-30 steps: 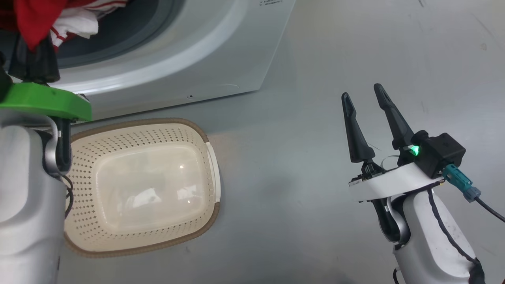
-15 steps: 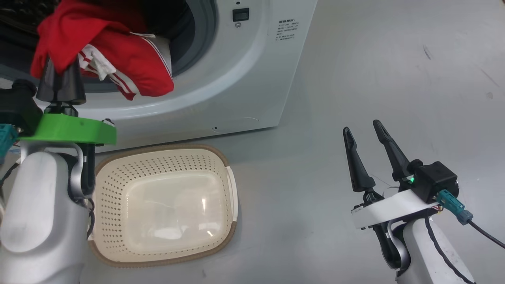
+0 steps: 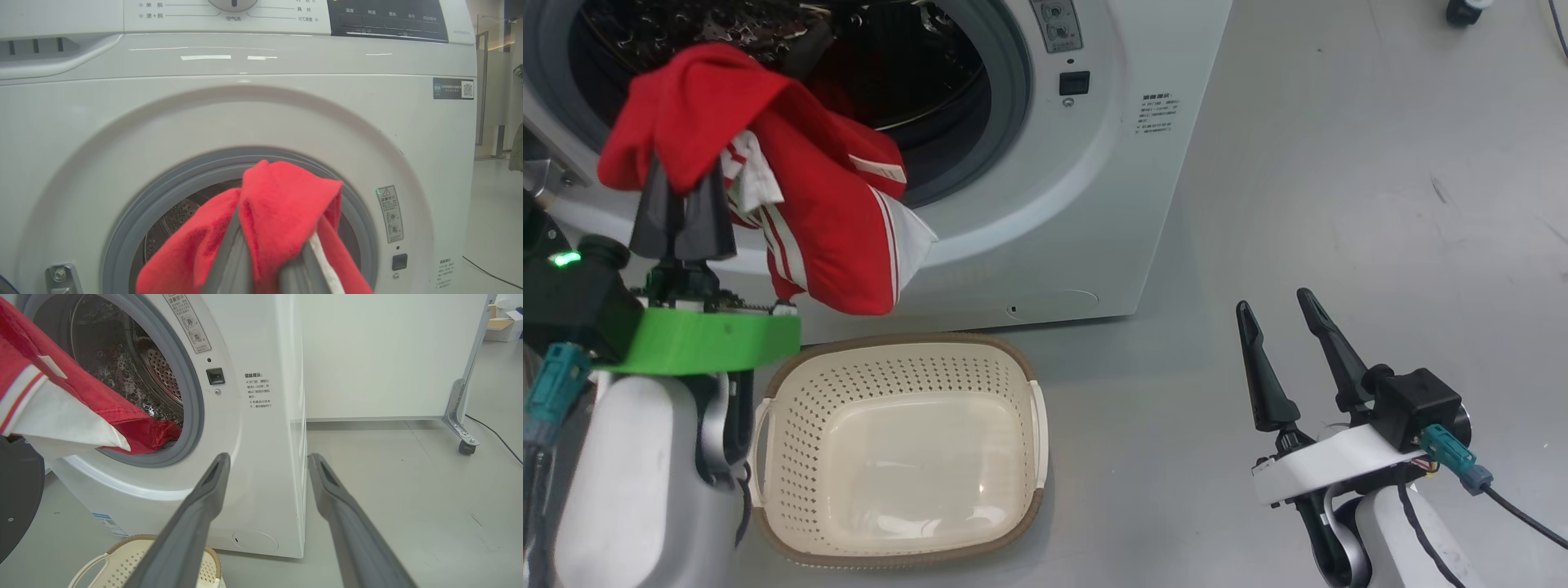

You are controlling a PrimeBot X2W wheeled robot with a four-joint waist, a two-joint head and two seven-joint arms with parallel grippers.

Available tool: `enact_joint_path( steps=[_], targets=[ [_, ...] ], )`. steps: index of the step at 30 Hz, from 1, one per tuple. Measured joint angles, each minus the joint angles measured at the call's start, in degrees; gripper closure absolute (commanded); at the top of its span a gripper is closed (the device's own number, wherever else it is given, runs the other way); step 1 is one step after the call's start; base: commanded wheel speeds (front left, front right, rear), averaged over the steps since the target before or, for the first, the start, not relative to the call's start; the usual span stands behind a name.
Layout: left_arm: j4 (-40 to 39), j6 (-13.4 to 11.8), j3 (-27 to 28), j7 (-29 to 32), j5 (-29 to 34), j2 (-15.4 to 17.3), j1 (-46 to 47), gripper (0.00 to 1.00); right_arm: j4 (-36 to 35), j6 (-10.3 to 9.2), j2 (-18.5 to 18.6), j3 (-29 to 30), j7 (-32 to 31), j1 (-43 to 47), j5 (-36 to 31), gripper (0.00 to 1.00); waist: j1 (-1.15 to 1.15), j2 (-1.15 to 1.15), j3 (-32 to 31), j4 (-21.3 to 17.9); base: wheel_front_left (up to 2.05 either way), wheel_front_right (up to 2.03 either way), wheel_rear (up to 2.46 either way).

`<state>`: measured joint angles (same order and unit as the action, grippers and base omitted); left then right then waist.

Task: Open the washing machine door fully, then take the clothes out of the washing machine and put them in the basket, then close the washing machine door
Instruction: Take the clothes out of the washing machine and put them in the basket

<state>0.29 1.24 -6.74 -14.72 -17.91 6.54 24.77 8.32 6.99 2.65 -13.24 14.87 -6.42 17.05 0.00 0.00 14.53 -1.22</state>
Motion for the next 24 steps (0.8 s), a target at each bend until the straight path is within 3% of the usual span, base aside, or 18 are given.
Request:
enact_joint_path(
  steps=[10, 24],
  targets=[
    [1.89, -1.00, -1.89, 0.44, -2.50, -2.64, -11.32, 1.00, -0.68, 0.00, -0.01, -1.37, -0.01, 0.47, 0.00, 0.00, 0.00, 0.00, -0.79, 0.84, 0.00, 0.00, 0.00],
    [16.18, 0.12, -5.75, 3.56, -5.61, -3.15, -16.52, 1.00, -2.50, 0.00, 0.04, -2.81, 0.00, -0.20, -0.09, 0.00, 0.00, 0.00, 4.16, -0.38, 0.00, 0.00, 0.00]
  ],
)
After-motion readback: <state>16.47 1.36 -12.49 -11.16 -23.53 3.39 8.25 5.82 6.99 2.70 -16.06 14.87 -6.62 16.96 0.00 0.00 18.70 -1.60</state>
